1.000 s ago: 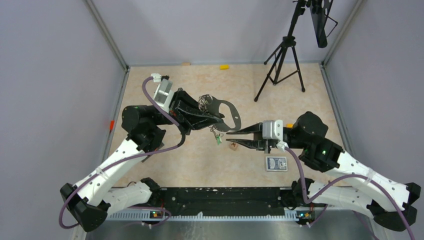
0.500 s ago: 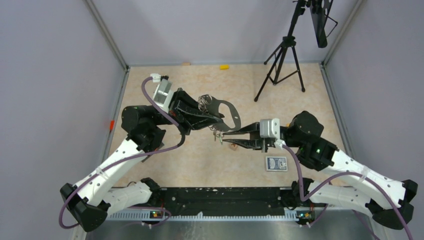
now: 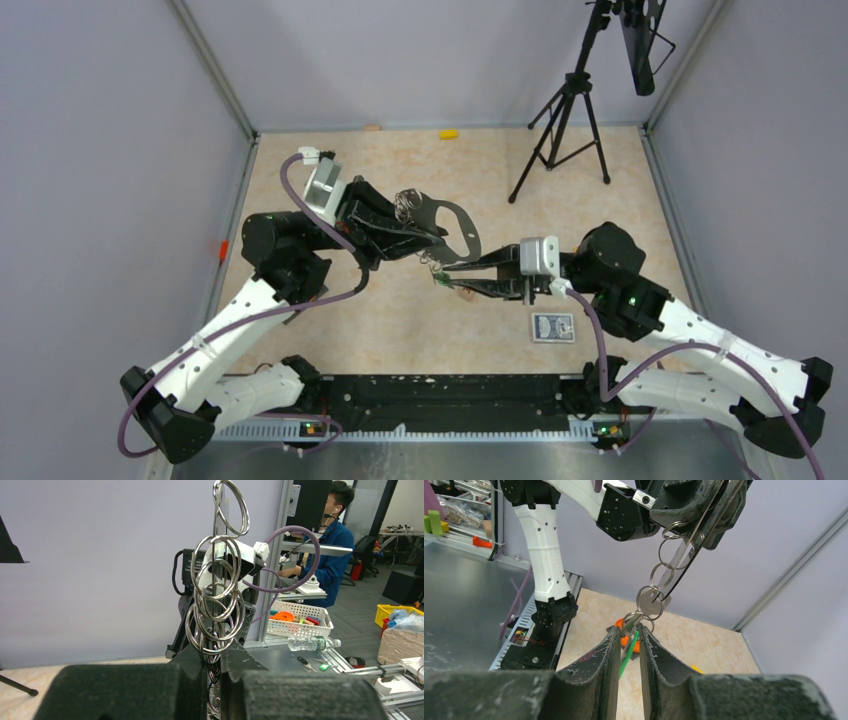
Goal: Remove the keys from the keyring
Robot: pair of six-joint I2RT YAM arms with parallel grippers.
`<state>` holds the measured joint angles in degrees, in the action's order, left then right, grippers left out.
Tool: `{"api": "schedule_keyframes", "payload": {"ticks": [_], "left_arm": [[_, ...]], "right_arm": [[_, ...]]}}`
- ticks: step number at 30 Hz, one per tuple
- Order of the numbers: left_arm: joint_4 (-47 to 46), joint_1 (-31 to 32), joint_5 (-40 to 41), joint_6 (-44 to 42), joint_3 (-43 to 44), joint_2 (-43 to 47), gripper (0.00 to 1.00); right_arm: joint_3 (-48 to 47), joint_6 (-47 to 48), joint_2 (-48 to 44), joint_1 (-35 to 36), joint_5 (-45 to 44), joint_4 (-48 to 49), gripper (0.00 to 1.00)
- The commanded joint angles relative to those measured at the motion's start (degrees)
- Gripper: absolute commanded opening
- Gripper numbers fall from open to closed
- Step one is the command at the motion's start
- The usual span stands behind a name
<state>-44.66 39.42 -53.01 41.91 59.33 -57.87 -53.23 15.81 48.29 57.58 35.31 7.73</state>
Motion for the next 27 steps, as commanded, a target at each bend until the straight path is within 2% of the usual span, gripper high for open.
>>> {"api": "schedule_keyframes", "payload": {"ticks": [1, 6, 15, 27], "left_arm": [[-3.23, -0.13, 1.41, 0.55, -0.35, 0.89, 0.00], [-2.54, -0.13, 2.25, 0.13, -0.44, 1.12, 0.00], [0.24, -0.13, 8.16, -2.39, -1.75, 2.96, 0.00], [-3.58, -0.13, 13.06, -2.22, -5.06, 4.94, 0.00]], "right_arm": [[0.19, -0.79, -0.04, -0.23, 1.05, 2.29, 0.20], [0.72, -0.45, -0.78, -0.27, -0.92, 2.43, 0.21], [5.62, -1.52, -5.86, -0.23, -8.69, 9.03, 0.31], [6.12, -2.99, -5.98, -0.23, -8.51, 12.63, 0.32]]}}
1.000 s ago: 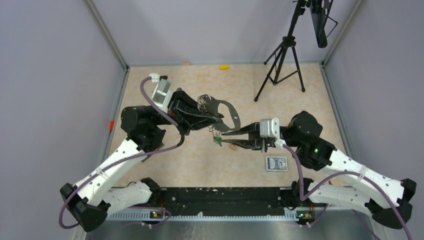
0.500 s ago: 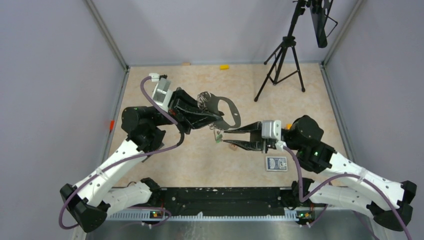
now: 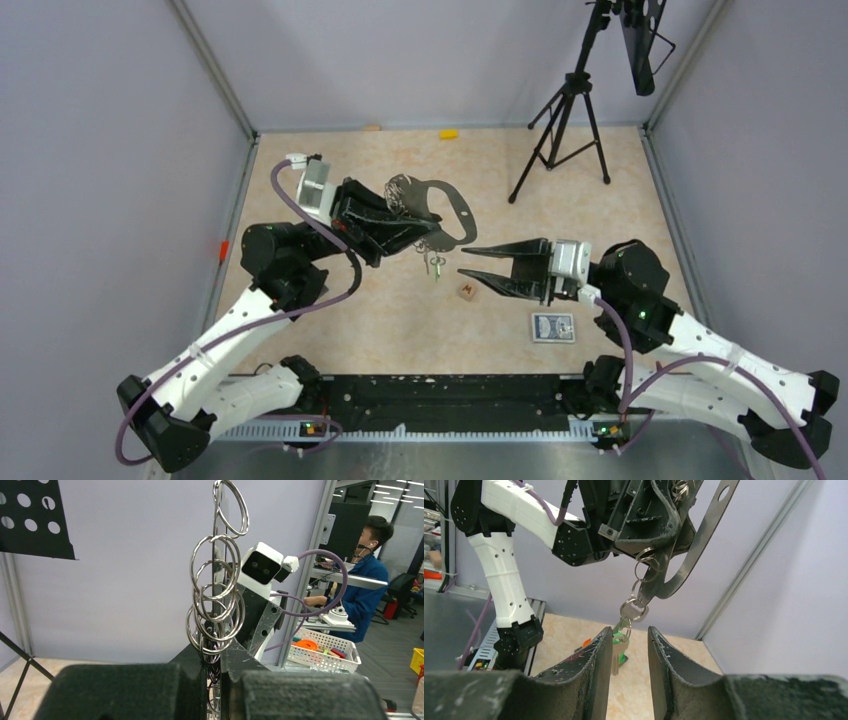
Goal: Remove the keys from the keyring
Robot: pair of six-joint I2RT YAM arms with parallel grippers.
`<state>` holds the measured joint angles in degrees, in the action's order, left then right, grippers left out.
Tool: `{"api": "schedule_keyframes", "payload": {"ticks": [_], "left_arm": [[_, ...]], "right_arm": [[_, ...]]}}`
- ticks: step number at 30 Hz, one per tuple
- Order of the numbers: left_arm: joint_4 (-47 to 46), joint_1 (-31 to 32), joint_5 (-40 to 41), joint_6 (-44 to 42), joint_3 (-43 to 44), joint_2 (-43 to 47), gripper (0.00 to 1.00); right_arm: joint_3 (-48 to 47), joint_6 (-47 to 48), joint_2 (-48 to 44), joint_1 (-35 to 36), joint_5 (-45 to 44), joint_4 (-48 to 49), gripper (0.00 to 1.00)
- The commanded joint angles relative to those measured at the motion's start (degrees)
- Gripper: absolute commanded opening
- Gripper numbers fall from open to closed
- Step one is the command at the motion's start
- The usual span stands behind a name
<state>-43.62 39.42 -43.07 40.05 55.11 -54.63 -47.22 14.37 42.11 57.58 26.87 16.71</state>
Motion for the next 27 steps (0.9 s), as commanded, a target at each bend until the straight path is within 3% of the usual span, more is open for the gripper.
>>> {"api": "schedule_keyframes", "payload": {"ticks": [1, 27], "left_arm": [[-4.88, -0.13, 3.52, -0.14, -1.14, 1.85, 0.00], [-10.02, -0.08, -2.86, 3.19, -0.59, 0.60, 0.00]], "right_arm": [[0.18, -1.83, 0.38, -0.27, 0.01, 4.06, 0.32], [-2.17, -3.71, 3.01, -0.27, 5.72, 2.57, 0.28]]}}
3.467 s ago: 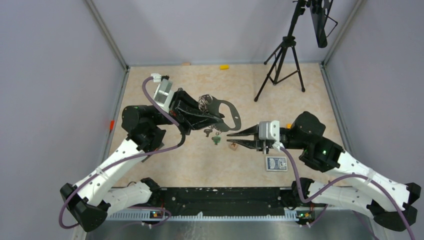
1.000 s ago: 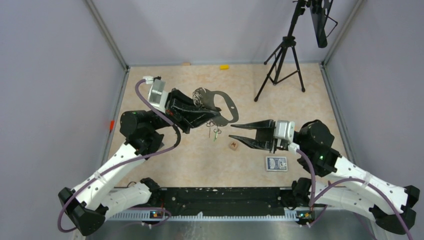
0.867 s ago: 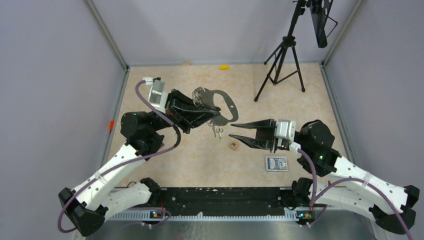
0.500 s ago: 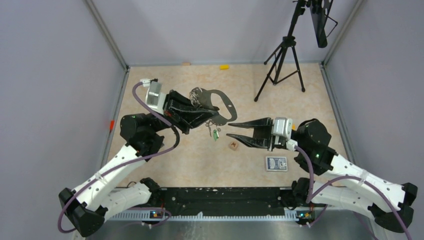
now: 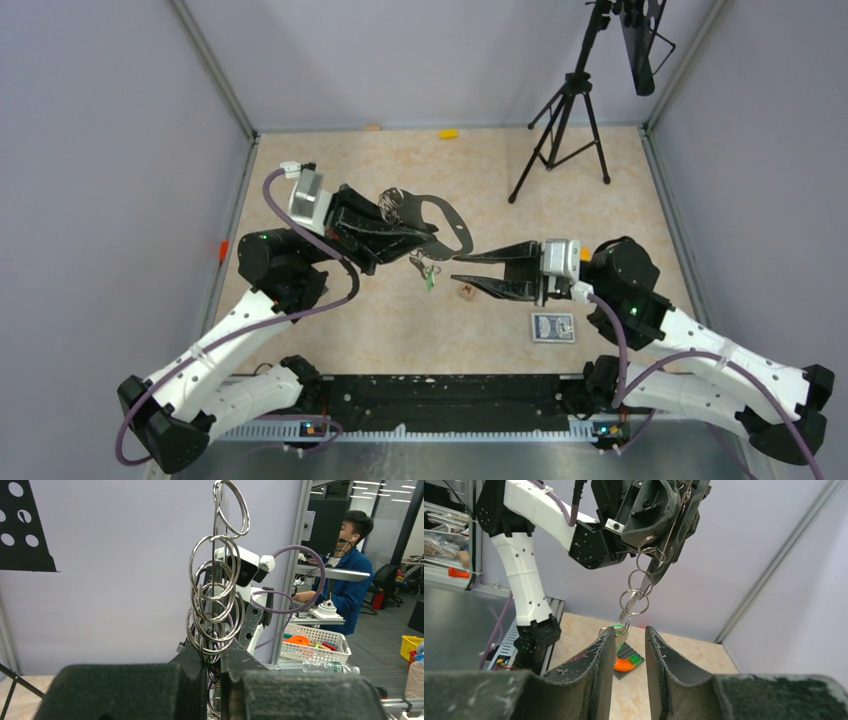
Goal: Remove the keys from the keyring
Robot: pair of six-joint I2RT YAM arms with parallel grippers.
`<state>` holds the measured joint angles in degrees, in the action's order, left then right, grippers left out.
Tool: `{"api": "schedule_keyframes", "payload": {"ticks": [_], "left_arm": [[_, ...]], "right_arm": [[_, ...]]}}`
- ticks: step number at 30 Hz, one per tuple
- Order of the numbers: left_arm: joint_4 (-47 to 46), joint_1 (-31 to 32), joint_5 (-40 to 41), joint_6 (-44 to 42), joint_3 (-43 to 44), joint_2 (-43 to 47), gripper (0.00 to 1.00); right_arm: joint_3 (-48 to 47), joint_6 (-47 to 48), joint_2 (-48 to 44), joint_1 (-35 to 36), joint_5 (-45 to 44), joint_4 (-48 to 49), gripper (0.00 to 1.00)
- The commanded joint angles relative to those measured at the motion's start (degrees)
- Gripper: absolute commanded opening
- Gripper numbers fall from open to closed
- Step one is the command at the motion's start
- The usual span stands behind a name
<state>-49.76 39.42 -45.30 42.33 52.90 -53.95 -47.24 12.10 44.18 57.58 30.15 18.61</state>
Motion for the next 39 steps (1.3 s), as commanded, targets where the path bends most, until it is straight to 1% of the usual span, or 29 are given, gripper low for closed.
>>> {"api": "schedule_keyframes", "payload": {"ticks": [1, 5, 10, 24, 34, 39], "left_arm": [[-3.98, -0.13, -0.73, 1.05, 1.65, -0.10, 0.00], [-4.10, -0.13, -0.77, 1.15, 1.59, -0.10, 0.00], [-4.14, -0.09, -0.84, 1.14, 1.72, -0.19, 0.00], [-4.19, -0.13, -0.77, 0.75, 1.61, -0.10, 0.00], [-4.35, -0.13, -0.67, 0.63, 1.61, -0.19, 0.00], [-4.44, -0.13, -0.67, 0.63, 1.59, -0.19, 0.00]], "right_arm": [[-2.01, -1.91, 1.22, -0.20, 2.45, 1.28, 0.28], [-0.47, -6.19, 2.54, -0.28, 1.35, 6.81, 0.28], [0.76, -8.70, 3.05, -0.25, 1.25, 10.47, 0.28], [1.32, -11.67, 4.79, -0.28, 1.93, 11.49, 0.27], [1.98, -11.66, 5.26, -0.27, 0.92, 11.42, 0.25], [2.07, -13.99, 5.89, -0.26, 0.96, 12.12, 0.24]]}}
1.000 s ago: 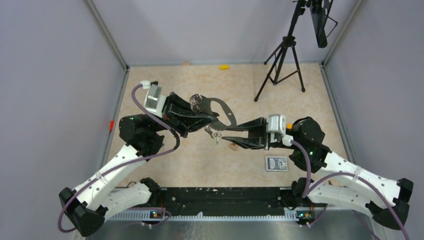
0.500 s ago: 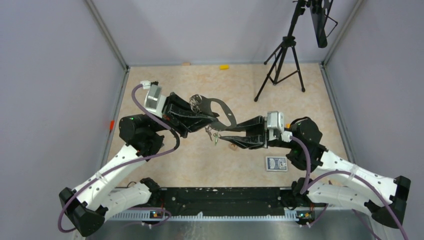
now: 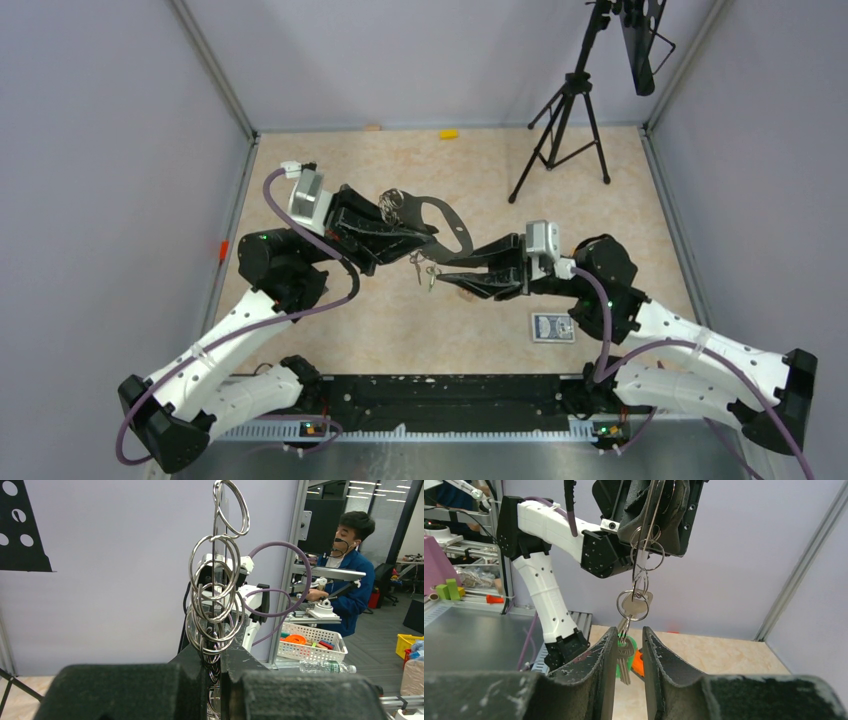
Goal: Remove the keys from the keyring
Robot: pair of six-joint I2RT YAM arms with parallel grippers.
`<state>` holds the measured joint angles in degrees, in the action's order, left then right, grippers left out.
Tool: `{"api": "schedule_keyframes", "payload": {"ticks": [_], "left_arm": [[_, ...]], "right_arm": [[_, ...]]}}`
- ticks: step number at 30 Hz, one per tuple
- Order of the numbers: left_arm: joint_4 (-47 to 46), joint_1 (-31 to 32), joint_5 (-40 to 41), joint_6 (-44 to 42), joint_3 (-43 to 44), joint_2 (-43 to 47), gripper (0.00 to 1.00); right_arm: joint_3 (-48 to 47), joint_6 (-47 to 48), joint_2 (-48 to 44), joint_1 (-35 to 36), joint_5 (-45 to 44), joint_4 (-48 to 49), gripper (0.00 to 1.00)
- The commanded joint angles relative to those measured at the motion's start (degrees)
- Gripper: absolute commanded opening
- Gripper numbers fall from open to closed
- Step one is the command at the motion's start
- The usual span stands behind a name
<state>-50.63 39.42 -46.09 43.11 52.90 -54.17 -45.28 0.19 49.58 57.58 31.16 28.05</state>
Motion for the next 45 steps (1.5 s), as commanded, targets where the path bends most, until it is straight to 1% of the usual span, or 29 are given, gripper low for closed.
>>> {"api": "schedule_keyframes", "payload": {"ticks": [1, 5, 13, 26, 30, 36, 41, 45], "left_arm": [[-3.57, -0.13, 0.17, -0.16, 1.54, 0.08, 0.00], [-3.57, -0.11, 0.21, -0.14, 1.50, 0.13, 0.00], [-3.61, -0.13, 0.21, -0.18, 1.41, 0.12, 0.00], [-3.57, -0.13, 0.42, -0.31, 1.19, 0.55, 0.00], [-3.45, -0.13, 0.77, -0.47, 0.83, 0.88, 0.00], [-3.45, -0.08, 1.48, -0.61, 0.14, 1.48, 0.00], [-3.45, -0.13, 2.33, -0.47, -0.23, 1.87, 0.00], [-3.97, -0.13, 2.33, -0.12, -0.62, 1.89, 0.00]], "right_arm": [[0.10, -2.11, 0.55, -0.28, -0.04, 2.78, 0.24], [0.03, -2.16, 0.71, -0.27, -0.92, 3.30, 0.21], [0.23, -3.36, 1.33, -0.27, -1.71, 4.93, 0.20], [0.65, -2.35, 0.26, -0.26, -2.33, 4.38, 0.00], [1.72, -2.33, -0.97, -0.23, -4.09, 5.40, 0.00], [3.98, -3.79, -2.81, -0.22, -6.33, 9.47, 0.00], [6.32, -5.33, -3.67, -0.27, -6.90, 14.51, 0.00], [8.27, -7.48, -3.74, -0.28, -8.30, 20.58, 0.00]]}}
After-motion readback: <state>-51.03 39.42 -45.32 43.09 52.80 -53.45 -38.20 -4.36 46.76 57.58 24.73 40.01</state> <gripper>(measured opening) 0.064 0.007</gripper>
